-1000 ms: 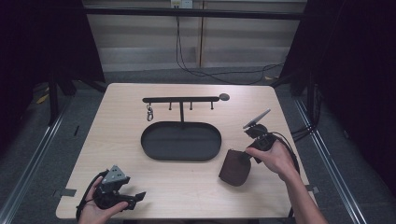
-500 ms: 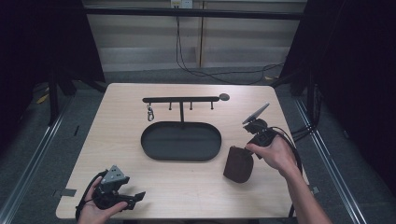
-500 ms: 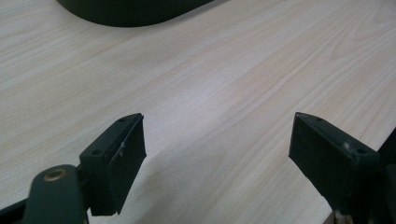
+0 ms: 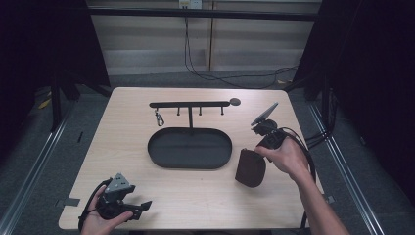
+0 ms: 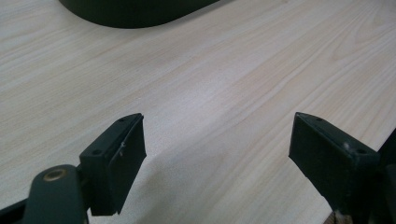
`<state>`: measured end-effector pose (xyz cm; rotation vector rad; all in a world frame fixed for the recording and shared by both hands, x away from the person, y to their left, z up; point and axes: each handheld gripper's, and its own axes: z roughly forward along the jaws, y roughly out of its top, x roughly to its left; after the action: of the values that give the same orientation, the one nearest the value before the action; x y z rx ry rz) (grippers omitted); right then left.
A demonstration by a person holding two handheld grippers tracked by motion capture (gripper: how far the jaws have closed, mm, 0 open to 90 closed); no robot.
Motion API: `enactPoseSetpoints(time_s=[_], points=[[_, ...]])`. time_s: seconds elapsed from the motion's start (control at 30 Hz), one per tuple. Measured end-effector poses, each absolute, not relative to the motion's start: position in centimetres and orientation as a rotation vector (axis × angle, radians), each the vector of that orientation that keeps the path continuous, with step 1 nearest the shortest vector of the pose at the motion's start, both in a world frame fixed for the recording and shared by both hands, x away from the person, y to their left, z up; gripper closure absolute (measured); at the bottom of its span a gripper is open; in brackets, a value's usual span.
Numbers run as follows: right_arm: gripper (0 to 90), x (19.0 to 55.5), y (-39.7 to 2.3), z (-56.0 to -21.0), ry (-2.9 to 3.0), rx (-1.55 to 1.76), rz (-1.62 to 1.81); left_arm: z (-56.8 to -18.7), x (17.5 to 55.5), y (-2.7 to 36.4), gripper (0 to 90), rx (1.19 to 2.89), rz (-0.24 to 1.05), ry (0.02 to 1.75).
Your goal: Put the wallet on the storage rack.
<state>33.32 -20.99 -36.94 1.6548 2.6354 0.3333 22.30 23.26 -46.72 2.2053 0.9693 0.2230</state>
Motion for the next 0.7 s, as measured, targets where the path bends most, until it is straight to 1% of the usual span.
enactPoseSetpoints(time_s=[0.27, 0.53, 0.6, 0.7], points=[[68.7, 34.0, -20.7, -35.6, 2.623, 1.655, 0.326, -46.7, 22.3, 23.4, 18.5, 2.195, 0.215, 0.975], [68.7, 34.9, -20.7, -35.0, 2.613, 1.656, 0.32, -46.7, 22.4, 23.5, 18.4, 2.195, 0.215, 0.97], [68.7, 35.1, -20.8, -34.7, 2.612, 1.659, 0.325, -46.7, 22.4, 23.6, 16.8, 2.19, 0.205, 0.958], [68.7, 35.4, -20.8, -34.4, 2.6, 1.665, 0.333, -46.6, 22.4, 23.5, 16.6, 2.191, 0.205, 0.957]])
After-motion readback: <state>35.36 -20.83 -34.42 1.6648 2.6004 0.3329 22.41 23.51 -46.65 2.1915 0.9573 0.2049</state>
